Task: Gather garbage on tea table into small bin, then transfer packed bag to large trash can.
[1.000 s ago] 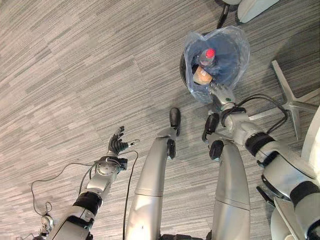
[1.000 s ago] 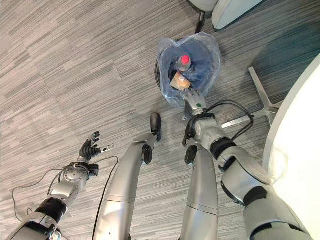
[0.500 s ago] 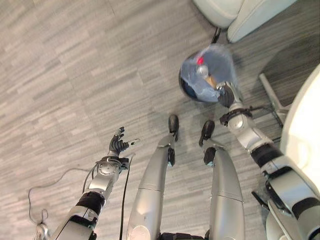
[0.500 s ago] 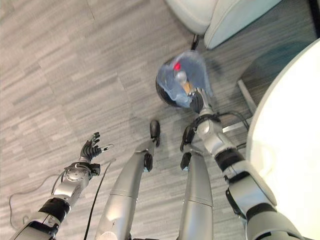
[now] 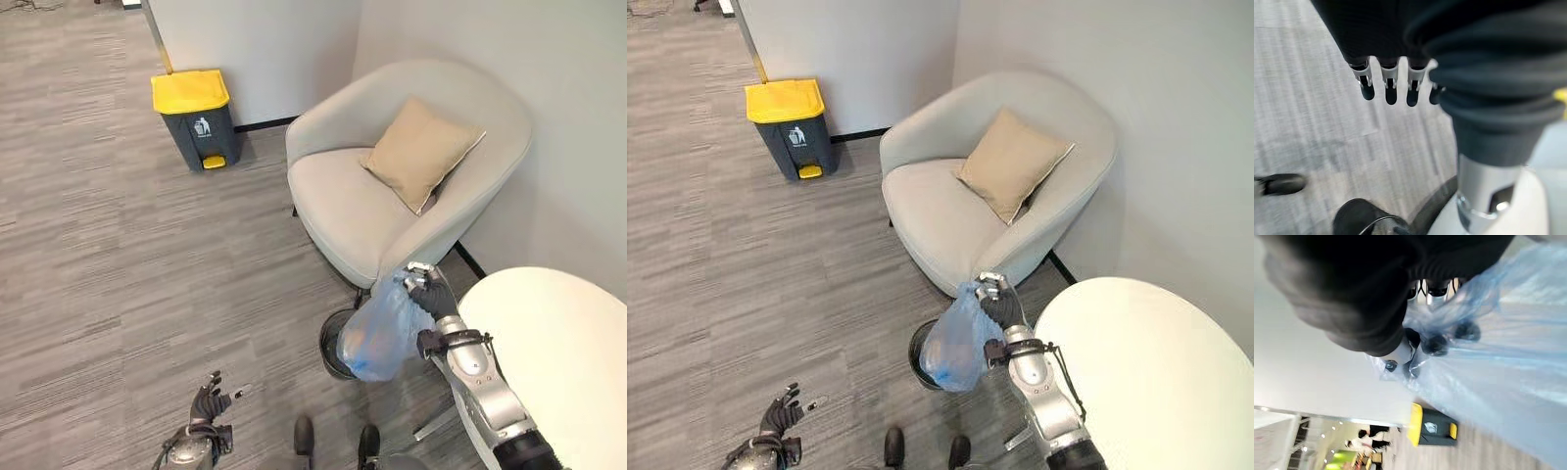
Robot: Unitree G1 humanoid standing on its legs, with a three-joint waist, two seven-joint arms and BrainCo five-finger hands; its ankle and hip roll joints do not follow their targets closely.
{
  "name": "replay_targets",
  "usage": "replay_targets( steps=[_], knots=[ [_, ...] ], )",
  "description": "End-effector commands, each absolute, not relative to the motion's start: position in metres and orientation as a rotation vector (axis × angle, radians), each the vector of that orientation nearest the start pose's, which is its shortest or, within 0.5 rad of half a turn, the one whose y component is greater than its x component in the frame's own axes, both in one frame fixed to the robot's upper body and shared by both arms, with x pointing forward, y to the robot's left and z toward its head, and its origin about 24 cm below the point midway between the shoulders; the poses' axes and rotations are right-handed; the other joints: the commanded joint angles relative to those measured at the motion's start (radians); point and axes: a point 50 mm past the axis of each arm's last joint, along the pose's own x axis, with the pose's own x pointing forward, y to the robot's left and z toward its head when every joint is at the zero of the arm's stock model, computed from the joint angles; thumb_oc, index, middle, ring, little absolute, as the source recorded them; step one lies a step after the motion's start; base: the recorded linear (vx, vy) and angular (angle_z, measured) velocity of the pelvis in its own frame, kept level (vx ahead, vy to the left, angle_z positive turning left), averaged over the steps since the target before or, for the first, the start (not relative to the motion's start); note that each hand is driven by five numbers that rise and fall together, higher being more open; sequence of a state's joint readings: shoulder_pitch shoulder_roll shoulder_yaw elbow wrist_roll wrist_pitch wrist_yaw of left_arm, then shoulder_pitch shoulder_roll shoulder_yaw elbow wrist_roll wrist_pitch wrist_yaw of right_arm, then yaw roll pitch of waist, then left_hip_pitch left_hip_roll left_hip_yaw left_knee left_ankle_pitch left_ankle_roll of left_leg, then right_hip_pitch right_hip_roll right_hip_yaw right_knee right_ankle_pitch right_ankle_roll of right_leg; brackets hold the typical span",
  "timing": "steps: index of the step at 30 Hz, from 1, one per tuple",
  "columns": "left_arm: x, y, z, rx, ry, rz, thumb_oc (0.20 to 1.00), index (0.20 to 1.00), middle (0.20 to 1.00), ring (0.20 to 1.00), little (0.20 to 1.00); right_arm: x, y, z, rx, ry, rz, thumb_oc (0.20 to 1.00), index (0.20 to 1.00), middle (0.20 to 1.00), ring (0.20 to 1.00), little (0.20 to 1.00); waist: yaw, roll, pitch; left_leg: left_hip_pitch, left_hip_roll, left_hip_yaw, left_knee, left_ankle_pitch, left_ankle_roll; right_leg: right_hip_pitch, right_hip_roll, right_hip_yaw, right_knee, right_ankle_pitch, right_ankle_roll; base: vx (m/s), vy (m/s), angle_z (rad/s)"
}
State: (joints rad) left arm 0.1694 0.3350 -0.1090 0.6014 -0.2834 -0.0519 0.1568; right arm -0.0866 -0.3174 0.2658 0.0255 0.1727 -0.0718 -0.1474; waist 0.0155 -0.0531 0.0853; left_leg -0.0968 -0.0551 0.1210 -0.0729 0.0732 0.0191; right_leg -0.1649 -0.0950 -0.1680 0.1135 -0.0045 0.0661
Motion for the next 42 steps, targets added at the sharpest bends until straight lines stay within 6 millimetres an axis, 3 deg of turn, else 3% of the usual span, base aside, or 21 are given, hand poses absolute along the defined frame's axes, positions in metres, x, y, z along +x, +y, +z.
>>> replay_targets(
  steps=[1, 3, 5, 9, 11, 13, 15, 17, 18, 19, 22, 23, 26, 27, 28, 32, 36, 42],
  knots=[
    [0.196, 0.257, -0.065, 0.223, 0.524, 0.208, 1.000, 1.000, 1.000, 1.000, 1.000, 0.289, -0.127, 0.116, -0.113, -0.337, 0.247, 0.200, 0.200, 0.200, 0.200, 0.200, 0.015, -0.011, 0.146, -0.011, 0.013, -0.001, 0.089, -0.106, -0.008, -0.045, -0.058, 0.050, -0.037, 0.143, 0.104, -0.13, 0.047, -0.56],
    [0.200, 0.256, -0.062, 0.229, 0.504, 0.198, 1.000, 1.000, 1.000, 1.000, 1.000, 0.289, -0.126, 0.118, -0.111, -0.346, 0.252, 0.200, 0.200, 0.200, 0.200, 0.200, 0.011, -0.009, 0.155, -0.023, 0.017, -0.004, 0.099, -0.098, -0.005, -0.056, -0.044, 0.077, -0.001, 0.130, 0.103, -0.12, 0.028, -0.23],
    [0.209, 0.252, -0.053, 0.230, 0.457, 0.174, 1.000, 1.000, 1.000, 1.000, 1.000, 0.288, -0.124, 0.123, -0.110, -0.370, 0.264, 0.200, 0.200, 0.200, 0.200, 0.200, 0.013, 0.002, 0.164, -0.049, 0.029, -0.013, 0.116, -0.084, 0.001, -0.066, 0.000, 0.124, 0.080, 0.058, 0.088, -0.15, 0.025, 0.15],
    [0.213, 0.252, -0.046, 0.228, 0.431, 0.154, 1.000, 1.000, 1.000, 1.000, 1.000, 0.290, -0.122, 0.128, -0.089, -0.389, 0.273, 0.200, 0.200, 0.200, 0.200, 0.200, 0.054, 0.013, 0.128, -0.085, 0.052, -0.029, 0.118, -0.045, -0.001, 0.006, 0.049, 0.128, 0.204, -0.064, 0.052, -0.15, -0.067, 0.09],
    [0.212, 0.252, -0.047, 0.224, 0.434, 0.154, 1.000, 1.000, 1.000, 1.000, 1.000, 0.291, -0.122, 0.128, -0.092, -0.386, 0.271, 0.200, 0.200, 0.200, 0.200, 0.200, 0.064, 0.010, 0.122, -0.090, 0.054, -0.033, 0.119, -0.040, -0.004, 0.016, 0.055, 0.131, 0.221, -0.076, 0.047, -0.09, -0.113, 0.19],
    [0.211, 0.253, -0.046, 0.221, 0.430, 0.161, 1.000, 1.000, 1.000, 1.000, 1.000, 0.291, -0.123, 0.127, -0.090, -0.385, 0.262, 0.200, 0.200, 0.200, 0.200, 0.200, 0.074, 0.005, 0.118, -0.099, 0.051, -0.034, 0.125, -0.038, -0.007, 0.044, 0.057, 0.130, 0.192, -0.090, 0.042, -0.11, -0.157, 0.07],
    [0.212, 0.250, -0.045, 0.216, 0.421, 0.155, 1.000, 1.000, 1.000, 1.000, 1.000, 0.293, -0.122, 0.129, -0.081, -0.385, 0.255, 0.200, 0.200, 0.200, 0.200, 0.200, 0.102, -0.014, 0.110, -0.172, 0.054, -0.051, 0.151, 0.012, -0.033, 0.103, 0.082, 0.138, 0.053, -0.119, 0.012, -0.22, -0.256, 0.11],
    [0.214, 0.245, -0.044, 0.188, 0.412, 0.149, 1.000, 1.000, 1.000, 1.000, 1.000, 0.297, -0.126, 0.134, -0.096, -0.401, 0.242, 0.200, 0.200, 0.200, 0.200, 0.200, 0.116, 0.002, 0.124, -0.240, 0.064, -0.076, 0.153, 0.089, -0.080, 0.108, 0.129, 0.158, -0.026, -0.116, -0.019, -0.36, -0.289, 0.33],
    [0.215, 0.243, -0.045, 0.159, 0.414, 0.153, 1.000, 1.000, 1.000, 1.000, 1.000, 0.299, -0.128, 0.136, -0.104, -0.404, 0.233, 0.200, 0.200, 0.200, 0.200, 0.200, 0.120, 0.019, 0.128, -0.258, 0.067, -0.102, 0.118, 0.131, -0.102, 0.108, 0.143, 0.134, -0.060, -0.103, -0.027, -0.40, -0.267, 0.89],
    [0.218, 0.240, -0.044, 0.142, 0.405, 0.155, 1.000, 1.000, 1.000, 1.000, 1.000, 0.300, -0.128, 0.137, -0.103, -0.405, 0.230, 0.200, 0.200, 0.200, 0.200, 0.200, 0.121, 0.024, 0.142, -0.276, 0.059, -0.124, 0.127, 0.137, -0.114, 0.099, 0.141, 0.123, -0.060, -0.093, -0.030, -0.42, -0.185, 1.12],
    [0.220, 0.231, -0.037, 0.128, 0.365, 0.105, 1.000, 1.000, 1.000, 1.000, 1.000, 0.302, -0.131, 0.131, -0.156, -0.371, 0.242, 0.200, 0.200, 0.200, 0.200, 0.200, 0.097, -0.014, 0.145, -0.240, 0.027, -0.161, 0.238, -0.004, -0.075, 0.067, 0.084, 0.075, -0.107, -0.030, -0.010, -0.22, -0.048, 0.83],
    [0.222, 0.229, -0.036, 0.136, 0.358, 0.090, 1.000, 1.000, 1.000, 1.000, 1.000, 0.301, -0.131, 0.129, -0.156, -0.368, 0.243, 0.200, 0.200, 0.200, 0.200, 0.200, 0.089, -0.019, 0.143, -0.227, 0.033, -0.158, 0.248, -0.023, -0.073, 0.066, 0.076, 0.069, -0.111, -0.026, -0.010, -0.07, -0.012, 0.76],
    [0.235, 0.216, -0.020, 0.155, 0.278, 0.023, 1.000, 1.000, 1.000, 1.000, 1.000, 0.298, -0.140, 0.126, -0.173, -0.359, 0.224, 0.200, 0.200, 0.200, 0.200, 0.200, 0.043, -0.018, 0.127, -0.132, 0.104, -0.098, 0.240, -0.080, -0.077, 0.056, 0.055, 0.016, -0.112, -0.029, -0.014, -0.02, 0.027, 0.64],
    [0.235, 0.216, -0.020, 0.155, 0.277, 0.023, 1.000, 1.000, 1.000, 1.000, 1.000, 0.298, -0.140, 0.126, -0.174, -0.359, 0.223, 0.200, 0.200, 0.200, 0.200, 0.200, 0.041, -0.019, 0.125, -0.135, 0.102, -0.099, 0.236, -0.074, -0.077, 0.053, 0.054, 0.014, -0.113, -0.026, -0.014, 0.01, 0.098, 1.17],
    [0.243, 0.205, -0.010, 0.161, 0.224, -0.025, 1.000, 1.000, 1.000, 1.000, 1.000, 0.296, -0.145, 0.127, -0.188, -0.366, 0.205, 0.200, 0.200, 0.200, 0.200, 0.200, 0.016, -0.004, 0.119, -0.109, 0.139, -0.055, 0.191, -0.055, -0.094, 0.056, 0.042, -0.026, -0.113, -0.029, -0.011, -0.01, 0.126, 0.98],
    [0.254, 0.193, 0.010, 0.213, 0.124, -0.088, 1.000, 1.000, 1.000, 1.000, 1.000, 0.296, -0.140, 0.135, -0.167, -0.407, 0.216, 0.200, 0.200, 0.200, 0.200, 0.200, 0.008, 0.011, 0.106, -0.075, 0.137, -0.029, 0.130, -0.059, -0.099, 0.064, 0.028, -0.045, -0.117, -0.014, 0.000, 0.04, 0.122, 0.33],
    [0.268, 0.177, 0.053, 0.348, -0.086, -0.188, 1.000, 1.000, 1.000, 1.000, 1.000, 0.290, -0.117, 0.155, -0.102, -0.503, 0.326, 0.200, 0.200, 0.200, 0.200, 0.200, 0.009, -0.012, 0.070, -0.005, 0.119, -0.009, 0.068, -0.069, -0.090, 0.088, 0.017, -0.019, -0.126, 0.001, 0.020, 0.09, 0.124, -0.08],
    [0.271, 0.161, 0.061, 0.403, -0.131, -0.278, 1.000, 1.000, 1.000, 1.000, 1.000, 0.288, -0.089, 0.168, -0.042, -0.542, 0.454, 0.200, 0.200, 0.200, 0.200, 0.200, 0.005, -0.018, 0.035, 0.057, 0.107, 0.010, 0.028, -0.079, -0.079, 0.115, 0.014, 0.004, -0.135, 0.005, 0.032, 0.08, 0.068, -0.13]
  ],
)
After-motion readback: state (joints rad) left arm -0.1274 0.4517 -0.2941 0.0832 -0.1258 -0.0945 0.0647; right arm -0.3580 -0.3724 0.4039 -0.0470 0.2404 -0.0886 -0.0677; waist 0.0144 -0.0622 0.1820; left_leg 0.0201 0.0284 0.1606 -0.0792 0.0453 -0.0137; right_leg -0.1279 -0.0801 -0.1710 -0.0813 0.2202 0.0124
